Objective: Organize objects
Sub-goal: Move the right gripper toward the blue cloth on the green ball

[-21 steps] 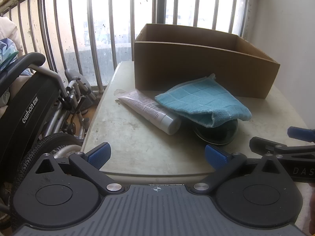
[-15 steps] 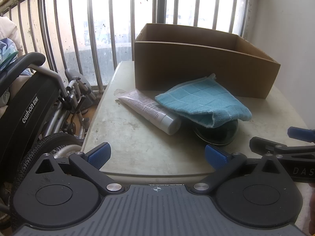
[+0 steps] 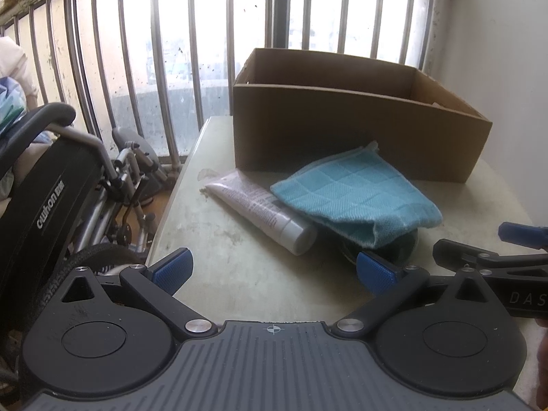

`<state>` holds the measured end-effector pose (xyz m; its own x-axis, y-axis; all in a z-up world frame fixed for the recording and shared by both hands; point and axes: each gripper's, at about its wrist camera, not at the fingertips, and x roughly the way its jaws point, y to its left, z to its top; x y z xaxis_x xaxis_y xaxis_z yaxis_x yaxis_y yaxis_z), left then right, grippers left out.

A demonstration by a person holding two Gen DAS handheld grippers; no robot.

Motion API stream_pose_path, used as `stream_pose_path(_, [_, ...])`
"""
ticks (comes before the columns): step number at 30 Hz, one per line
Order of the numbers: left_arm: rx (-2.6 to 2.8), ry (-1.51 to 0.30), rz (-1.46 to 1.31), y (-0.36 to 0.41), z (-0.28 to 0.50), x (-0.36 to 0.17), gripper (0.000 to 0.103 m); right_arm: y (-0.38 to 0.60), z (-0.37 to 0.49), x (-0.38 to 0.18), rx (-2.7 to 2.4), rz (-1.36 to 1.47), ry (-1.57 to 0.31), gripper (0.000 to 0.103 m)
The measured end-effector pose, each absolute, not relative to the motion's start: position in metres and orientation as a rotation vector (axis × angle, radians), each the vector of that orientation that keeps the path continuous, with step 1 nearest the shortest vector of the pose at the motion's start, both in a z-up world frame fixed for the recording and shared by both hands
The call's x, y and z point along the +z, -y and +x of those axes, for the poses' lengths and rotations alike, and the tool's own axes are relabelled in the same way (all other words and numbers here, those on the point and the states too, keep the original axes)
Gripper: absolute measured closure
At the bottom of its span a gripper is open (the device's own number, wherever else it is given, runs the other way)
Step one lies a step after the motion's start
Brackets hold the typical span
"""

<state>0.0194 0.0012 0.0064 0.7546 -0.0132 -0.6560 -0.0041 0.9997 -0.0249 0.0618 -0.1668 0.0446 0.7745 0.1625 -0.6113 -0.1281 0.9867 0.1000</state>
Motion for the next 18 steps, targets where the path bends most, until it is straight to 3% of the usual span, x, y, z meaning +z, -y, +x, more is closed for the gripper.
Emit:
stream_pose_path(8, [-0.077, -0.672, -0.050, 0.000, 0.033, 0.002, 0.001, 0.187, 0.080, 0.044, 0.141, 0.110, -0.629, 0.000])
stream_pose_path(18, [-0.235, -0.548, -0.048, 0.000, 0.028, -0.003, 0.001, 0.237, 0.109, 0.020, 0.301, 0.428, -0.651, 0.000])
